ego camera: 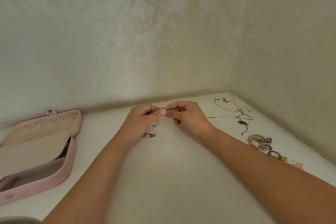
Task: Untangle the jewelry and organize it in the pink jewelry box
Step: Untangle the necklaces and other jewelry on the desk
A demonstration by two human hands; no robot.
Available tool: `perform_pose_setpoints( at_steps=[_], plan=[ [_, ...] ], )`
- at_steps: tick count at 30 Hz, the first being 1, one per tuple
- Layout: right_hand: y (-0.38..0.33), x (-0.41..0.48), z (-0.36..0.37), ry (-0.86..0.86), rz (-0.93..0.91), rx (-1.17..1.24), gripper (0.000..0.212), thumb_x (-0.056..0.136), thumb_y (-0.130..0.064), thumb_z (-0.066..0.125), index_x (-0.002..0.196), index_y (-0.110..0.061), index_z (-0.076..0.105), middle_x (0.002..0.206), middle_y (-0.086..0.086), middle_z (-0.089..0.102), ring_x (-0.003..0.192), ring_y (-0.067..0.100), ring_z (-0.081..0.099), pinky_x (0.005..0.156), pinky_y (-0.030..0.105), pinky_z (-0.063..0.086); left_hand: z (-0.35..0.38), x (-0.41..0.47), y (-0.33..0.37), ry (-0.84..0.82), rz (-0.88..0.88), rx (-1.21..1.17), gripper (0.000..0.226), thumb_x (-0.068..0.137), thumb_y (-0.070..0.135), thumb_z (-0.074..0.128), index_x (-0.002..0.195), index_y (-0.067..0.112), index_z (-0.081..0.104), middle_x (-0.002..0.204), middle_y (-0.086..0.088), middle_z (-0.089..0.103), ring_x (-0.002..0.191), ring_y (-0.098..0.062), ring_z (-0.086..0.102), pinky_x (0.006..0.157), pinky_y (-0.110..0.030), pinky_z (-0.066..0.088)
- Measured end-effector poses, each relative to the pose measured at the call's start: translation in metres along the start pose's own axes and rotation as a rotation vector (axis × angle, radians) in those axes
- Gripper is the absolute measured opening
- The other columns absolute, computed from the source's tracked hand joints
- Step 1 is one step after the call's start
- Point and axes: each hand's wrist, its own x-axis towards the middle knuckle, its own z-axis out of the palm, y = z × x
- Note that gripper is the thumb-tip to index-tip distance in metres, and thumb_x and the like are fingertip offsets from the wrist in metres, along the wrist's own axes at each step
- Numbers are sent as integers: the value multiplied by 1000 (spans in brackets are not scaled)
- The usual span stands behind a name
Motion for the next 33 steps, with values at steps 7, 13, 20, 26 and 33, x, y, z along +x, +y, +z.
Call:
perform_pose_setpoints(
  at_steps=[7,13,20,26,33],
  plan=[
    [-2,0,6,14,8,-72,14,81,-3,63,71,-12,61,60,3,51,40,1,37,45,10,29,1,-2,1,-8,24,10,27,90,37,60,81,13,71,57,8,44,58,-10,37,56,-18,32],
    [2,1,5,27,33,-112,7,81,-6,67,82,-12,70,52,-1,30,40,6,22,42,17,21,1,0,-1,49,-18,20,25,89,36,62,77,14,67,47,17,41,44,0,37,45,-7,31],
    [-1,0,1,-11,39,72,9,84,-8,66,89,-7,74,63,4,51,50,9,27,49,17,26,-2,2,-2,27,-30,3,20,87,36,64,78,19,69,61,6,44,55,-7,37,51,-12,31],
    [2,4,-2,32,70,119,6,81,-5,67,84,-8,72,58,-5,54,54,9,36,58,18,34,1,0,-1,47,-28,-77,11,88,25,64,85,14,68,63,11,51,54,0,43,53,-9,35],
    [1,5,-2,-48,79,143,8,84,-6,62,80,-10,68,64,-5,49,56,11,29,58,22,29,0,1,-1,55,-67,-110,10,87,20,65,80,13,66,61,12,58,56,-3,47,58,-15,38]
  ],
)
